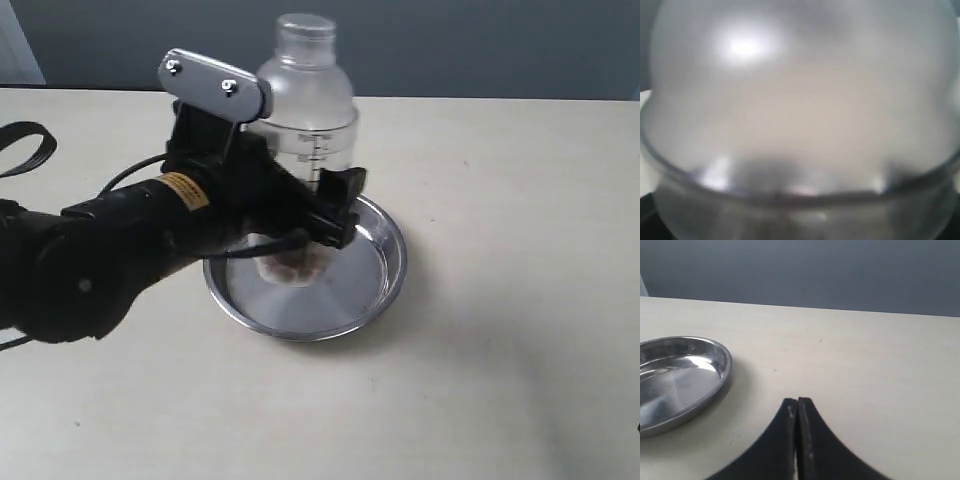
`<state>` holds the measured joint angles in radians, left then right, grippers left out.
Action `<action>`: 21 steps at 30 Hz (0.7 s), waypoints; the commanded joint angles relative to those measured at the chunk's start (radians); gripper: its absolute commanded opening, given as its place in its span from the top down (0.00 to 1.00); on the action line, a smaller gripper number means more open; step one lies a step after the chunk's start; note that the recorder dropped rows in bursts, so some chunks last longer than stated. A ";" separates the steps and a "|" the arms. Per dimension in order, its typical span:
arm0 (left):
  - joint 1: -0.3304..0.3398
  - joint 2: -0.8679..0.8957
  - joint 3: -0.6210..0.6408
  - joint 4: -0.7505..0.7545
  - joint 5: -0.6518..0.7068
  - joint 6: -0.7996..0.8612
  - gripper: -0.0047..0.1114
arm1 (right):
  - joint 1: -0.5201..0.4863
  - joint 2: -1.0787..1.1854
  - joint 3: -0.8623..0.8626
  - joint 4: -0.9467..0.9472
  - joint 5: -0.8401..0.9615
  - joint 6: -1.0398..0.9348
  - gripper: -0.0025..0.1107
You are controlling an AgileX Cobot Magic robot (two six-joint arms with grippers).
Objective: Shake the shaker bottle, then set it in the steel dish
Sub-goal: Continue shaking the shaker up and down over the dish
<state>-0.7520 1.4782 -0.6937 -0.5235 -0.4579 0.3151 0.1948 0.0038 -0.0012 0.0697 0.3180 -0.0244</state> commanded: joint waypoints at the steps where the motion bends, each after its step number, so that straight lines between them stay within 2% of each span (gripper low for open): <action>1: -0.048 -0.147 -0.131 0.218 -0.260 -0.013 0.96 | 0.004 -0.004 0.001 -0.005 -0.013 -0.002 0.98; 3: -0.048 -0.198 -0.202 0.225 -0.206 0.032 0.96 | 0.004 -0.004 0.001 -0.005 -0.013 -0.002 0.98; 5: -0.036 -0.219 -0.237 0.177 -0.075 0.133 0.96 | 0.004 -0.004 0.001 -0.005 -0.013 -0.002 0.98; 7: -0.003 -0.185 -0.204 0.054 0.084 0.178 0.96 | 0.004 -0.004 0.001 -0.005 -0.013 -0.002 0.98; 9: 0.015 -0.097 -0.124 -0.003 0.147 0.166 0.96 | 0.004 -0.004 0.001 -0.005 -0.013 -0.002 0.98; 11: 0.000 -0.001 -0.037 -0.023 0.104 0.057 0.96 | 0.004 -0.004 0.001 -0.005 -0.013 -0.002 0.98; 14: -0.059 0.042 0.017 0.075 -0.042 -0.074 0.96 | 0.004 -0.004 0.001 -0.005 -0.013 -0.002 0.98; 18: -0.088 0.031 0.020 0.135 -0.243 -0.107 0.96 | 0.004 -0.004 0.001 -0.005 -0.013 -0.002 0.98; 21: -0.088 0.024 0.016 0.128 -0.286 -0.107 0.96 | 0.004 -0.004 0.001 -0.005 -0.013 -0.002 0.98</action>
<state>-0.8362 1.5222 -0.6666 -0.4041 -0.6135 0.2249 0.1948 0.0038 -0.0012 0.0697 0.3180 -0.0262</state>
